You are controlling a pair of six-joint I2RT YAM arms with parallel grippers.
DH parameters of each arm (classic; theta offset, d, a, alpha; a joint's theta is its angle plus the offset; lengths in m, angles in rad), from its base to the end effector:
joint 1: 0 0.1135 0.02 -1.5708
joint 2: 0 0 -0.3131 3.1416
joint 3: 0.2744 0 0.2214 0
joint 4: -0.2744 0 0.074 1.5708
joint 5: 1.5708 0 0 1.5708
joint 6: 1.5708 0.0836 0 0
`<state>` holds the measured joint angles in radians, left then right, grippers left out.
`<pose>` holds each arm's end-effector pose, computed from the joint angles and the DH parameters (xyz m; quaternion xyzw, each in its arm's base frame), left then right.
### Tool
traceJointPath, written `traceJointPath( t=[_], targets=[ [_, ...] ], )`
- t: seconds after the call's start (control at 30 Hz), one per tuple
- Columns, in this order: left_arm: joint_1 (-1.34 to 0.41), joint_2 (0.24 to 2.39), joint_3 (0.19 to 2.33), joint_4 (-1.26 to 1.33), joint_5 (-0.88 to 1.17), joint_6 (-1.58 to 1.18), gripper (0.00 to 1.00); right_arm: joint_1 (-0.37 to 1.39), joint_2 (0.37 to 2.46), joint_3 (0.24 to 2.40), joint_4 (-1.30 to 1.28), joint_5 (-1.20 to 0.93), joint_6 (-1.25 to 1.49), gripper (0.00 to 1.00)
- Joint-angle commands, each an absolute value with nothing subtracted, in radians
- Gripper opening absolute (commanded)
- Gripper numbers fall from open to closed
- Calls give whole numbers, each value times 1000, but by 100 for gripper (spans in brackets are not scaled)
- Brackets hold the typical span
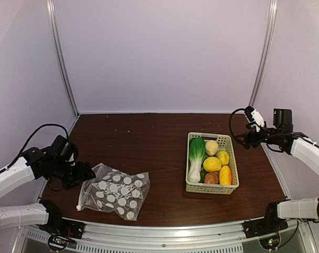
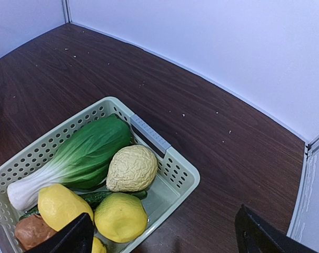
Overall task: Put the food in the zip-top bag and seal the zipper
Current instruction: Pick up the zipper food storage bag at the center of the board.
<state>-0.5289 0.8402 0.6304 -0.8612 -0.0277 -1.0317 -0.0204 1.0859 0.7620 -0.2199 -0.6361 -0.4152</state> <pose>0.0940 -0.0523 0.2227 -0.2443 0.9375 -0.1644 0.1852 0.2170 0.0452 0.3065 -0.3129 0.7812 0.1651 0.5144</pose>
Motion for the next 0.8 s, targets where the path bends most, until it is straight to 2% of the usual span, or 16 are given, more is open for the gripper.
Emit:
traceJointPath(
  t=[0.0,0.07,0.27,0.47,0.63,0.77],
  targets=[
    [-508,854,598,-726,170,-921,84,-26,1096,785,-235,-649,-414,93],
    [-505,866,590,-705,209,-900,79,-27,1099,786,-236,-649,-416,93],
    [-505,900,594,-630,325,-853,55,-26,1113,788,-238,-648,-415,93],
    [-503,940,652,-578,305,-799,18,-26,1113,787,-236,-642,-411,93],
    [-503,1021,723,-481,326,-766,0,-26,1119,782,-230,-620,-409,93],
    [-503,1095,817,-440,325,-725,0,-26,1139,778,-220,-596,-408,92]
  ],
)
